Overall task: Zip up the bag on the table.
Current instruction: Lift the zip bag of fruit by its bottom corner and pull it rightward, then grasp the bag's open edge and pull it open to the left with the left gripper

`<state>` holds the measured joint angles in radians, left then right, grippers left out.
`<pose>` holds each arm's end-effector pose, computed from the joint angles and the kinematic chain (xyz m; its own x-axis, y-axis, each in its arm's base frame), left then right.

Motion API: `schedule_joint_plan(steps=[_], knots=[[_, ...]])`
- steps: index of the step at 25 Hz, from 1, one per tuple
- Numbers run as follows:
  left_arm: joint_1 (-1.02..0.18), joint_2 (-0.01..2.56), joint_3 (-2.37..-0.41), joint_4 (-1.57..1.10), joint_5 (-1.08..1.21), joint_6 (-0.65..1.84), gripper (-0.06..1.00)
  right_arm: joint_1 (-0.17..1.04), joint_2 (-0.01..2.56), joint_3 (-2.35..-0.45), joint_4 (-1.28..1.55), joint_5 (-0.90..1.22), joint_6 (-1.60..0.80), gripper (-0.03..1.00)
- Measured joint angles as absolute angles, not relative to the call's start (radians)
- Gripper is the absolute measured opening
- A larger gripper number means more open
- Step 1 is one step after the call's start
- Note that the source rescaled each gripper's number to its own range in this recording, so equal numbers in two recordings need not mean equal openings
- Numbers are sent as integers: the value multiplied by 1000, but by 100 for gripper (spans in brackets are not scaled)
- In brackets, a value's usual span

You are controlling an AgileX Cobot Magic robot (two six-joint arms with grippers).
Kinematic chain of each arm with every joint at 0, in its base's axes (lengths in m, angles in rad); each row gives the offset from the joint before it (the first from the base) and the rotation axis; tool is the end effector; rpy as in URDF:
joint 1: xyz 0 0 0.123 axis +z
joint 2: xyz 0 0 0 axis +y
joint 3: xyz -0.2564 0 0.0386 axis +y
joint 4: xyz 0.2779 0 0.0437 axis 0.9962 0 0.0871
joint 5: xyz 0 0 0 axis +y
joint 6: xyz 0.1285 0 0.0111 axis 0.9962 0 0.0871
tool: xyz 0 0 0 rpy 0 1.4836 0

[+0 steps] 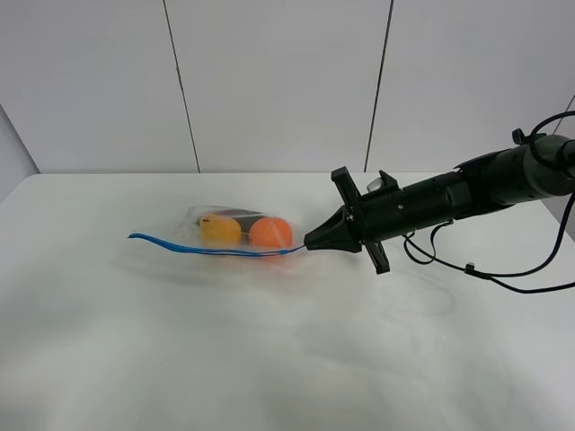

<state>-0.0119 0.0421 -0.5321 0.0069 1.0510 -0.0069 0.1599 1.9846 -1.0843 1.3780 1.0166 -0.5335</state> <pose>0.0848 -0.0002 0.2827 -0.4563 0.0020 -0.8898 0.0050 1.0000 -0.0004 0.3547 0.1663 0.0880 -0.9723 0.1950 0.1292 0.2078 0.4667 0.8597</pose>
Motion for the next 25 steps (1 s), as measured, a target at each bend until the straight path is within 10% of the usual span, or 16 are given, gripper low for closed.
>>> schedule_joint_plan(steps=[14,25], knots=[[-12,784,-758,5,628,881,98,160,1985,-1084,1400,1017,-535,0],[-163,1201,-761,-481,323,1436,98,160,1985,-1084,1430,1017,-535,0]])
